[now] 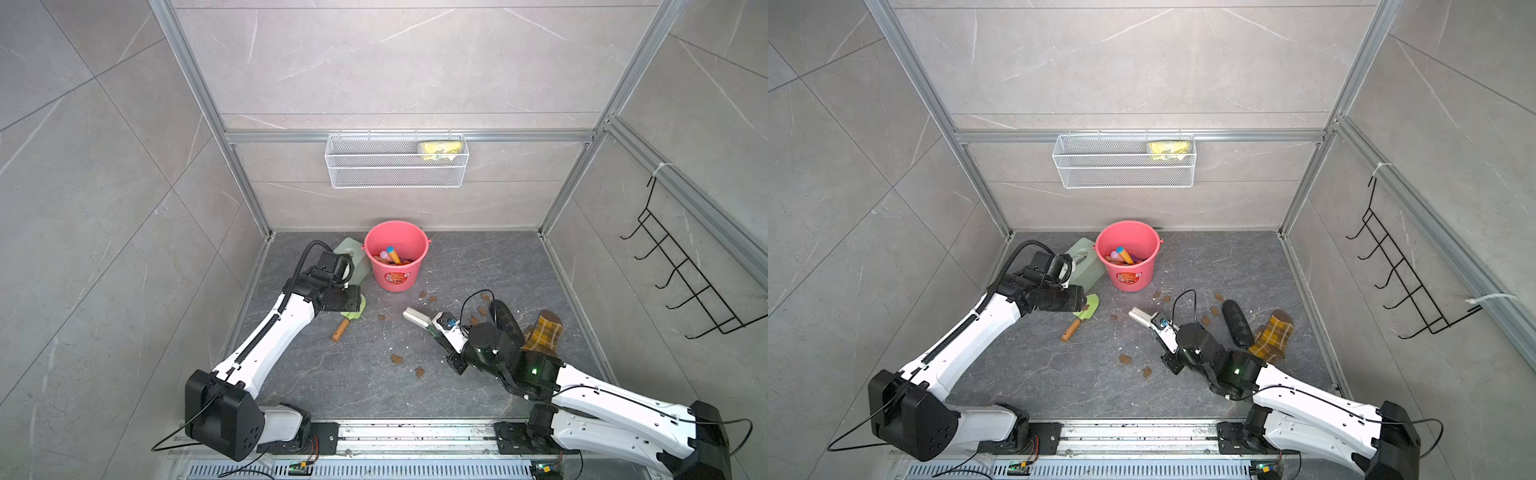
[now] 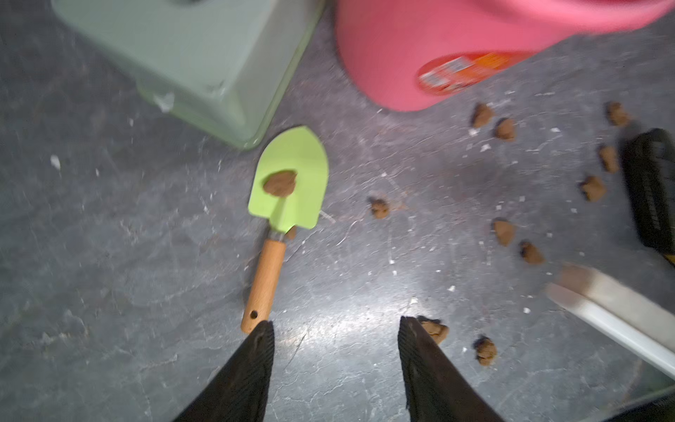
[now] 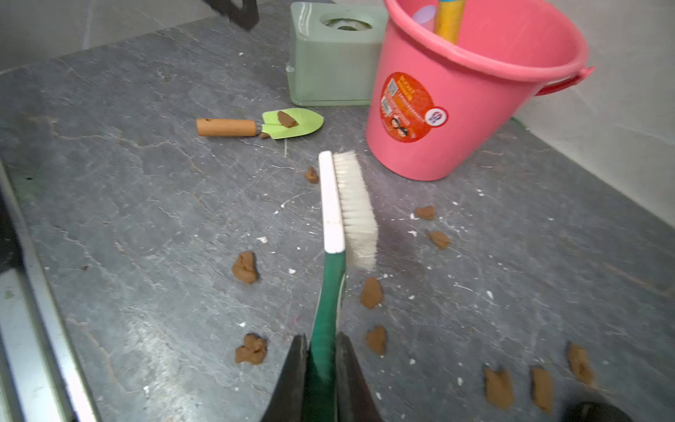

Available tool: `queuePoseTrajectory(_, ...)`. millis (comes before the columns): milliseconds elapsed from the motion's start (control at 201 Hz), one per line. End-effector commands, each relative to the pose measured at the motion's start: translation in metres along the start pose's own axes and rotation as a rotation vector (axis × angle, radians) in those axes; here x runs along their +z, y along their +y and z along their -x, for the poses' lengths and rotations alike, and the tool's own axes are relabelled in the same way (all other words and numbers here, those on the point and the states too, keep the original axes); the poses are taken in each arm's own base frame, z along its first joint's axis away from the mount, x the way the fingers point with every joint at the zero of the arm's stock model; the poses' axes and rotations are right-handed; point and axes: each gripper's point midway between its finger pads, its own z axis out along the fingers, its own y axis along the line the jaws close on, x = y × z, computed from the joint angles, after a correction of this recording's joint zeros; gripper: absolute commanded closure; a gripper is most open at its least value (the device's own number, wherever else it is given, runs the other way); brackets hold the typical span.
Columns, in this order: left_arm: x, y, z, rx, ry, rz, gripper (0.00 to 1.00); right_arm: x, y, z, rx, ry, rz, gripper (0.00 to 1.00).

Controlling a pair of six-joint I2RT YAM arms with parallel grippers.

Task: Brush the soil off the hand trowel and place it into the bucket
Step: Pick up the hand trowel from the center of the board.

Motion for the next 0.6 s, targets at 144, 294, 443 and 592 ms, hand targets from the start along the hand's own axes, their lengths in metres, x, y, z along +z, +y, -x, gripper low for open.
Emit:
queuePoseTrajectory(144,0.054,0.036,-0.022,-0.147,0.081,0.065,0.41,0.015,0.01,0.002,0.111,-0.012,0.086,1.0)
queuePoseTrajectory(294,0.082,0.043,-0.027,-0.126,0.16,0.104,0.39,0.014,0.009,-0.001,0.131,-0.006,0.087,1.0)
queuePoseTrajectory(443,0.106,0.046,-0.029,-0.113,0.22,0.126,0.38,0.015,0.007,-0.005,0.136,0.006,0.076,1.0)
queuePoseTrajectory(592,0.12,0.042,-0.038,-0.123,0.268,0.095,0.39,0.015,0.004,-0.008,0.134,0.017,0.062,1.0)
